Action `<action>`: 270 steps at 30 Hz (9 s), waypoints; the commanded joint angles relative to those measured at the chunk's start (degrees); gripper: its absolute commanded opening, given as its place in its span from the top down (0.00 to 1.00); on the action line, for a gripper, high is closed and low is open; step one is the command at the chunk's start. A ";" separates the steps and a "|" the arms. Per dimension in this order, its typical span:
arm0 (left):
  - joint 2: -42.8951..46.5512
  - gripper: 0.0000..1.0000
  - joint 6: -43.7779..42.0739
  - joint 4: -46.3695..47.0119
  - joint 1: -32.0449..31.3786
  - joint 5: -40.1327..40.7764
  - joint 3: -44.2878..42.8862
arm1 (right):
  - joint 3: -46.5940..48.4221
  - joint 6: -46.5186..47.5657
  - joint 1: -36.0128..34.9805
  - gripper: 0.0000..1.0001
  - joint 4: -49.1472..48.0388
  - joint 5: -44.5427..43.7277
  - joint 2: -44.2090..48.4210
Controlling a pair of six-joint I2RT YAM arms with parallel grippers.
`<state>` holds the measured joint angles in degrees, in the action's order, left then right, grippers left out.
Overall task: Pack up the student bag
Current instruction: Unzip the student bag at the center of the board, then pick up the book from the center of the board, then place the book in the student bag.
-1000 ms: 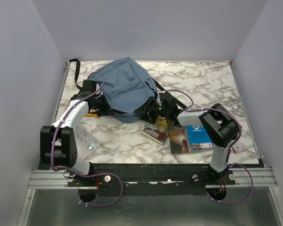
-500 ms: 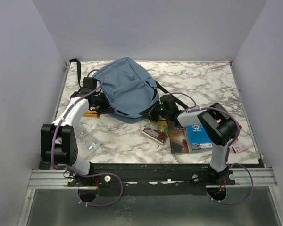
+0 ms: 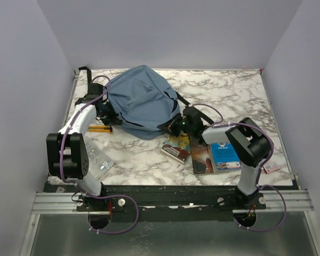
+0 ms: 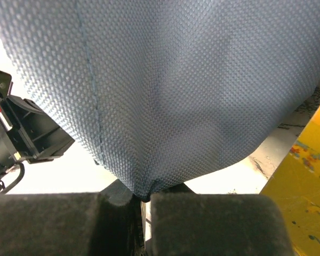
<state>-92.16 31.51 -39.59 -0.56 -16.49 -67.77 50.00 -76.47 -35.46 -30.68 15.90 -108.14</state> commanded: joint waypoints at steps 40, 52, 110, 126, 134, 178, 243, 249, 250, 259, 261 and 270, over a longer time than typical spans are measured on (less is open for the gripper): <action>22.73 0.12 11.34 34.85 -35.01 -8.27 17.27 | -0.44 39.36 1.43 0.02 60.22 -28.96 32.75; 22.35 0.15 10.86 24.80 -41.00 8.72 18.36 | 9.74 17.45 -21.80 0.11 87.24 -57.44 14.24; 27.00 0.09 25.61 51.50 -21.24 -27.23 25.54 | 6.28 34.20 10.51 1.00 41.81 13.90 43.20; 30.53 0.03 37.57 65.23 -16.10 -30.08 32.99 | -4.65 -0.89 14.26 1.00 -6.06 37.46 39.11; 30.29 0.07 44.02 74.60 -14.65 -32.77 33.82 | -5.98 -5.97 14.37 0.99 -13.01 38.77 37.74; 22.47 1.00 61.70 109.41 -19.81 -12.39 41.05 | -16.11 -6.26 -2.61 0.49 -17.04 8.10 37.76; 6.77 0.58 34.94 9.01 -16.73 12.42 5.53 | -7.35 20.21 0.22 0.99 39.47 -11.53 57.17; 4.74 0.63 33.62 9.22 -16.11 13.02 4.48 | -7.43 20.39 0.22 1.00 39.19 -11.42 56.94; 4.40 0.63 33.62 9.29 -16.14 12.63 4.49 | -7.46 20.39 0.24 1.00 39.22 -11.42 56.77; 1.31 0.53 35.55 9.93 -16.22 9.87 6.58 | -6.55 20.82 0.23 1.00 38.70 -10.47 54.98; 1.32 0.51 35.56 10.00 -16.23 9.19 6.83 | -6.48 21.02 0.22 1.00 39.09 -10.46 54.65; 2.11 0.50 38.26 6.54 -16.58 11.09 8.93 | -7.24 20.92 0.27 0.99 39.45 -11.42 55.76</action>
<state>-90.43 66.67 -29.28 -16.88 -7.05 -59.83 42.09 -56.03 -35.40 11.29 4.36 -53.91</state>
